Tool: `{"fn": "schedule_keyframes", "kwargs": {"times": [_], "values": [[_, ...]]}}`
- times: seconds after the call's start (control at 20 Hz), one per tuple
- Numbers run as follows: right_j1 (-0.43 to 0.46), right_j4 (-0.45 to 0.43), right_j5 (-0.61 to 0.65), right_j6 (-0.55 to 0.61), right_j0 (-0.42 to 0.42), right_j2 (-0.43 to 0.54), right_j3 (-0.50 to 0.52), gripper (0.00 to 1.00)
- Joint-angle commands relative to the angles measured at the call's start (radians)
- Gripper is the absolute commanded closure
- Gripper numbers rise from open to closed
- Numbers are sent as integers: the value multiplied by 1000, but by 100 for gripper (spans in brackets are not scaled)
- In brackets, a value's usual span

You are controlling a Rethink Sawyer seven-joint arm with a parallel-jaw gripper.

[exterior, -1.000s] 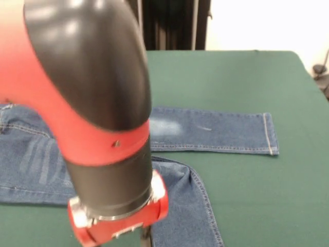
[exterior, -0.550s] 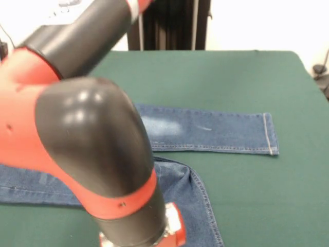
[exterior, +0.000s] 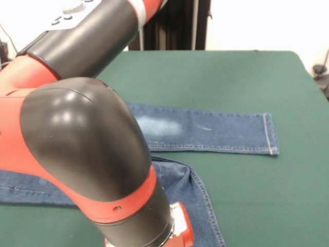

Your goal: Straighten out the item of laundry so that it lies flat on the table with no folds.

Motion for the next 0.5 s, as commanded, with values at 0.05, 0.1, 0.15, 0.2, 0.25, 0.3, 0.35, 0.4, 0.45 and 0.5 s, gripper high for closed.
{"fn": "schedule_keyframes", "kwargs": {"times": [0.05,0.1,0.15,0.2,0.25,0.3,0.35,0.4,0.45,0.5], "values": [[45,-272,148,79,33,120,-55,0],[62,-337,169,74,28,147,-62,0],[78,-387,190,64,22,172,-67,0],[88,-427,200,56,18,193,-70,0],[98,-467,211,49,14,213,-73,0],[105,-542,228,37,11,238,-74,0],[107,-596,233,37,10,249,-71,0],[109,-649,238,38,8,261,-68,0],[110,-691,246,39,7,274,-65,0],[111,-755,265,39,5,291,-61,0]]}}
